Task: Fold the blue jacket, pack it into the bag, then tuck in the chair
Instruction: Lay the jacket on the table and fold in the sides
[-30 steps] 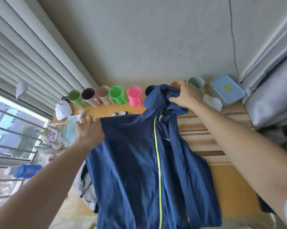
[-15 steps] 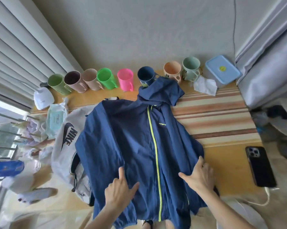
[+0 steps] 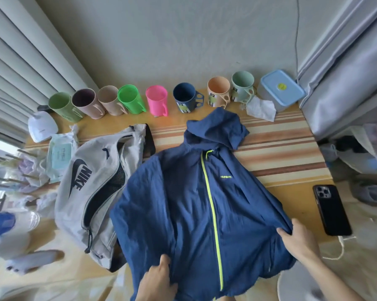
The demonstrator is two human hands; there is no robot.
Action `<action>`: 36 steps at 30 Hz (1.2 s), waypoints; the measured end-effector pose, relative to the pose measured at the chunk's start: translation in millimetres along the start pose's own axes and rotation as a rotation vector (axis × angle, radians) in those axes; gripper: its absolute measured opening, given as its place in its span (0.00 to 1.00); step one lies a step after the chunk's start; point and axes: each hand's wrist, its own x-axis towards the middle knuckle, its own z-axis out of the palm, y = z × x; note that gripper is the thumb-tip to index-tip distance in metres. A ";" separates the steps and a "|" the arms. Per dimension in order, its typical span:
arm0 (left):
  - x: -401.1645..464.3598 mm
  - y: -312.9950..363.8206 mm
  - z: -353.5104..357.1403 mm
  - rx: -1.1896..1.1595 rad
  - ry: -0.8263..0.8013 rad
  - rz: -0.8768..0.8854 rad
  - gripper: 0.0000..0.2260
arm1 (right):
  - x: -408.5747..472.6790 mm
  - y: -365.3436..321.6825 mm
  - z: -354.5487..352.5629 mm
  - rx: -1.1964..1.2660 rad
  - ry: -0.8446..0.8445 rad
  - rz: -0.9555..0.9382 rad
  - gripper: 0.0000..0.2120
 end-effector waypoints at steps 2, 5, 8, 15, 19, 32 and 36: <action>0.3 2.5 -1.8 0.078 -0.007 -0.048 0.28 | 2.3 3.1 -8.2 0.024 -0.045 0.060 0.18; 13.5 10.3 -22.6 0.097 0.268 0.000 0.25 | 24.0 -17.1 -22.3 0.080 -0.062 0.035 0.36; 46.4 28.0 -54.1 0.138 0.700 0.319 0.15 | 64.9 -71.2 -38.2 0.228 -0.001 -0.072 0.41; 141.9 87.3 -134.5 0.638 0.663 0.643 0.28 | 181.1 -207.7 -51.3 0.577 -0.049 -0.203 0.47; 167.0 69.0 -155.0 0.756 0.543 0.262 0.37 | 196.2 -248.5 -65.6 0.632 0.113 -0.390 0.11; 123.5 69.8 -160.5 0.004 0.817 0.154 0.12 | 2.1 -113.1 -20.0 0.159 -0.467 -0.578 0.13; 112.4 106.4 -157.9 -1.000 0.401 -0.019 0.21 | 31.3 -129.4 -7.9 0.663 -0.381 -0.229 0.29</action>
